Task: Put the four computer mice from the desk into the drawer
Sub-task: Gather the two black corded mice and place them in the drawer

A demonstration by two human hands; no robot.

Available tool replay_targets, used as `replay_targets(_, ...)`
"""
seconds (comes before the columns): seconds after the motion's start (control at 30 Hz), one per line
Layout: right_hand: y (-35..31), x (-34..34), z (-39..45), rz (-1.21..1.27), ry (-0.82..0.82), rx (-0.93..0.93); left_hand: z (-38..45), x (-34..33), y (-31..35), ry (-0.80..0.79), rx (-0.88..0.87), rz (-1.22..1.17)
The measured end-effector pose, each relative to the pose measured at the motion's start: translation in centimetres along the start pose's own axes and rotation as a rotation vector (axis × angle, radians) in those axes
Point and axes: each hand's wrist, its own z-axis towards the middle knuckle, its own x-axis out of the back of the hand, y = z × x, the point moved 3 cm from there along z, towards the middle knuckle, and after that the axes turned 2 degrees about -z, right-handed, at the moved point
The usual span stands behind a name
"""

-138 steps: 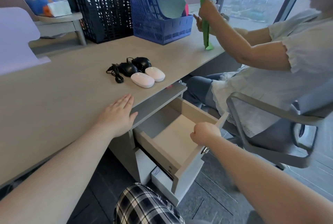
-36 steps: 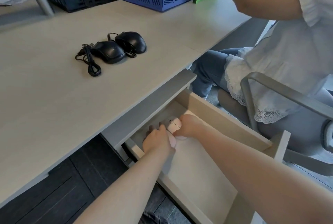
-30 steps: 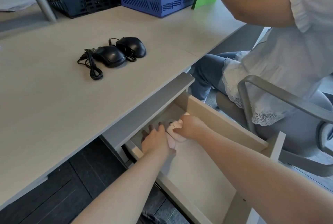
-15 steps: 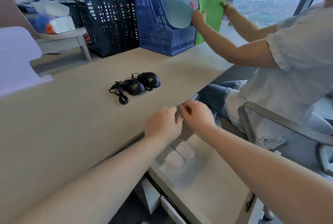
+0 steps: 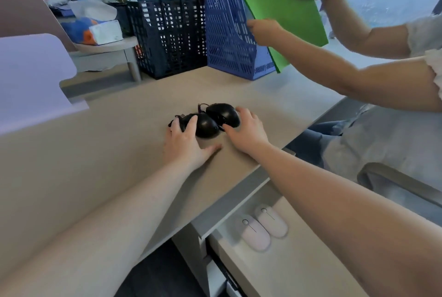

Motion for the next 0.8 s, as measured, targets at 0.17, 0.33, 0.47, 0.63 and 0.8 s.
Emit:
replay_targets(0.17, -0.2, -1.9, 3.6, -0.104, -0.037, 0.042, 2.5, -0.6, 0.9, -0.065, -0.092, 0.115)
replay_targets(0.33, -0.2, -2.7, 5.1, -0.191, -0.1, 0.093, 3.6, -0.6, 2.0, -0.127, -0.084, 0.199)
replay_targets(0.47, -0.4, -2.5, 4.9, -0.144, -0.048, 0.081, 3.9, -0.5, 2.2, -0.053, -0.112, 0.232)
replay_targets(0.63, -0.4, -1.8, 4.0, -0.117, 0.035, 0.05, 3.2, 0.0, 2.2, -0.006, -0.077, 0.237)
replay_targets(0.8, 0.0, -0.9, 1.8, -0.068, 0.073, 0.014, 1.5, 0.4, 2.4, -0.011, -0.093, 0.186)
